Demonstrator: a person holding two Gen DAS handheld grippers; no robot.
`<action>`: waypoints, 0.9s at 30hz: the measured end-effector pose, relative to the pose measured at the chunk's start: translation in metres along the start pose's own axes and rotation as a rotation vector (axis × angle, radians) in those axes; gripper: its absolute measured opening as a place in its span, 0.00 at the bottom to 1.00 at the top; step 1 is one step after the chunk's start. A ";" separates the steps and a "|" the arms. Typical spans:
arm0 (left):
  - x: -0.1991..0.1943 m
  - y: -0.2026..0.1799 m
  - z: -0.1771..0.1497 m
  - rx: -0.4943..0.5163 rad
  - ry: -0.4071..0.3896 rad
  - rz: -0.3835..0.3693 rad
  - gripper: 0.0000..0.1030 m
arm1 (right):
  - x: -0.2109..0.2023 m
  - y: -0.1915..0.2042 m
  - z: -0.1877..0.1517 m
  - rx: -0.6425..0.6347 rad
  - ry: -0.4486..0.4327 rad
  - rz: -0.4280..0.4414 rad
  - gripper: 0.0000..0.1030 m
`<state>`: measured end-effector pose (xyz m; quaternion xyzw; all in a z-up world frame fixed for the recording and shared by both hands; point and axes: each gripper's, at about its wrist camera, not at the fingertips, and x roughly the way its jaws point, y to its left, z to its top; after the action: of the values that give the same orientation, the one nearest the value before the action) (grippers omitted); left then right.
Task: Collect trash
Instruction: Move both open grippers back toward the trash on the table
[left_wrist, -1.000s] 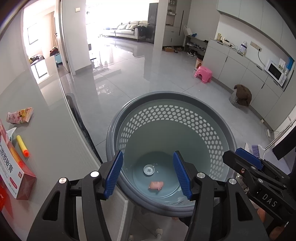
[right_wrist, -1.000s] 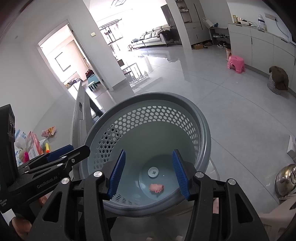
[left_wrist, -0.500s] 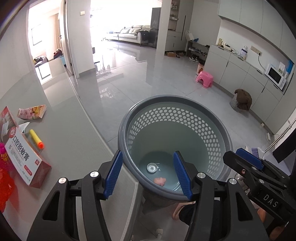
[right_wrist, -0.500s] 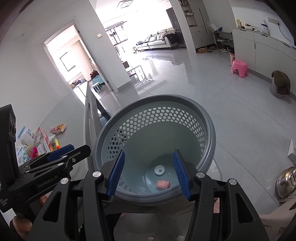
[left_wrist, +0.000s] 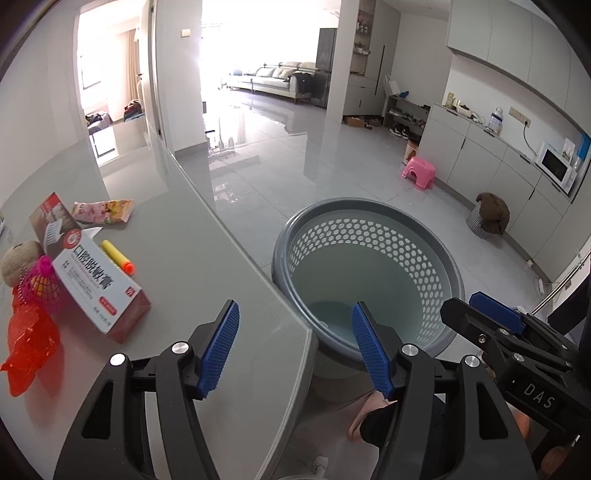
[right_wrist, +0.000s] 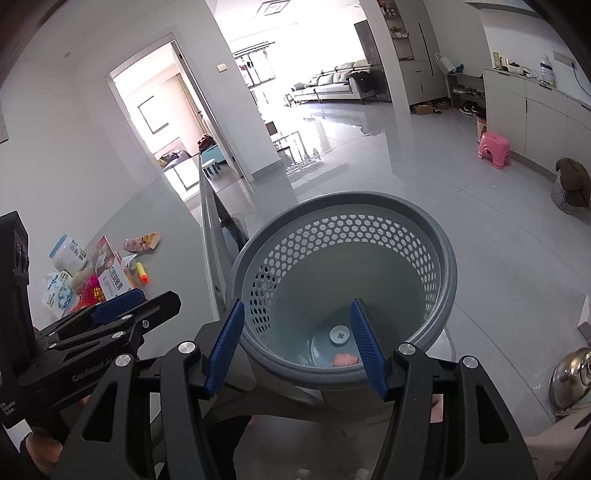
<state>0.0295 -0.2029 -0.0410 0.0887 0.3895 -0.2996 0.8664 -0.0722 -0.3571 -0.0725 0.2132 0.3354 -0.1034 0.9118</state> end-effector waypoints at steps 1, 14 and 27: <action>-0.003 0.002 -0.001 -0.003 -0.005 0.004 0.63 | 0.000 0.004 0.000 -0.006 0.001 0.002 0.56; -0.044 0.044 -0.029 -0.079 -0.043 0.075 0.69 | -0.005 0.053 -0.012 -0.110 0.006 0.079 0.68; -0.086 0.114 -0.051 -0.208 -0.103 0.226 0.77 | 0.024 0.126 -0.008 -0.255 0.042 0.197 0.73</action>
<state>0.0208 -0.0525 -0.0226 0.0264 0.3608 -0.1624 0.9180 -0.0163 -0.2427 -0.0534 0.1299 0.3420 0.0343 0.9300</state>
